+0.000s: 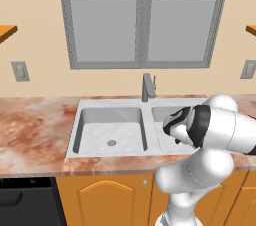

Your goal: Move the cutting board and knife to the sink. Then move spray from the cabinet to the counter.

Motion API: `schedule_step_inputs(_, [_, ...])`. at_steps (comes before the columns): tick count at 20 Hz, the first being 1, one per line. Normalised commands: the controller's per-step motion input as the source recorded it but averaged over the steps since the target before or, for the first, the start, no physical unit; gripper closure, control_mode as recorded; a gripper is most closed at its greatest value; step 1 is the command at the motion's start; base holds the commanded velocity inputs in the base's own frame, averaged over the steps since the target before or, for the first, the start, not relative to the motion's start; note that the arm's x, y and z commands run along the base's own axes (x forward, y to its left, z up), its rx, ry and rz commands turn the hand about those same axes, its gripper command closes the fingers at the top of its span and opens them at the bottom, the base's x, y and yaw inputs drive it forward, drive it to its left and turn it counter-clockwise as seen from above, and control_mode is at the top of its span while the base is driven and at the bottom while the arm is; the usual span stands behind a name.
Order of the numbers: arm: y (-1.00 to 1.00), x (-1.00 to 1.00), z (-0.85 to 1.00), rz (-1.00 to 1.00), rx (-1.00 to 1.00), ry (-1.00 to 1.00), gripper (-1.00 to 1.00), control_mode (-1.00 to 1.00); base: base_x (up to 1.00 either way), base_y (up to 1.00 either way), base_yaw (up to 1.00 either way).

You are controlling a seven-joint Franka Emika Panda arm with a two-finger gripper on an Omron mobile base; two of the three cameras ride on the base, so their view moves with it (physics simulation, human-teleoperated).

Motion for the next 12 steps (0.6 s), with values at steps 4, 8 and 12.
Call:
schedule_step_inputs(4, [0.0,0.01,-0.21,0.0,-0.03,0.0,1.0,-1.0,0.0,0.0,0.0])
schedule_step_inputs(8, [0.0,0.0,-0.28,0.0,-0.02,0.0,1.0,-1.0,0.0,0.0,0.0])
schedule_step_inputs(12, [0.0,0.0,-0.04,0.0,0.0,0.0,1.0,-1.0,0.0,0.0,0.0])
